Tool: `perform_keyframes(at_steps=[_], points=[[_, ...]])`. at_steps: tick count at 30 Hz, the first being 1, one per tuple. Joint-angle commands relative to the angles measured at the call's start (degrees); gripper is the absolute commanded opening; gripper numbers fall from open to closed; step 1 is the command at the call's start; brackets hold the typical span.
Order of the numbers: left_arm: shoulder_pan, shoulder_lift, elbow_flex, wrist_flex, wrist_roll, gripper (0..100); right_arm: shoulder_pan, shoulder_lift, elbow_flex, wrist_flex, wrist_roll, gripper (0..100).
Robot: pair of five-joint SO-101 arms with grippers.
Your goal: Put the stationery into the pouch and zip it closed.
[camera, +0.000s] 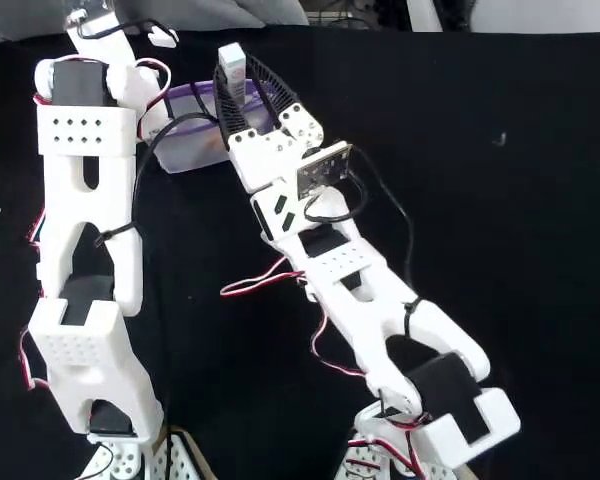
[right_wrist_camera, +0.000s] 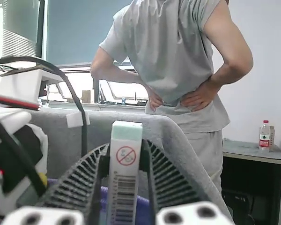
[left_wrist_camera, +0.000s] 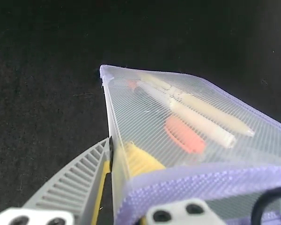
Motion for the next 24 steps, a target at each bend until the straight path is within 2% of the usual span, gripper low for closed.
perform_keyframes(at_steps=[1,7,12,15,22,24], points=[[-0.84,-1.58,0.13,0.26,0.7,3,-1.14,2.51,0.04,-0.53,0.53,1.1],[-1.01,-1.32,0.13,0.26,0.62,3,-1.67,2.51,2.42,-0.35,0.62,1.5],[-2.59,-1.32,0.13,0.18,0.62,3,-4.31,-2.15,7.25,6.86,7.82,1.5],[-4.09,-1.32,-0.4,0.09,0.7,3,-6.51,-3.82,9.1,7.21,10.99,1.5],[-4.18,-1.32,-0.4,0.09,0.7,3,-6.95,-3.65,8.48,7.21,11.08,1.7],[-4.35,-1.41,-0.4,0.09,0.7,3,-7.12,-3.65,8.48,7.21,11.08,4.7]])
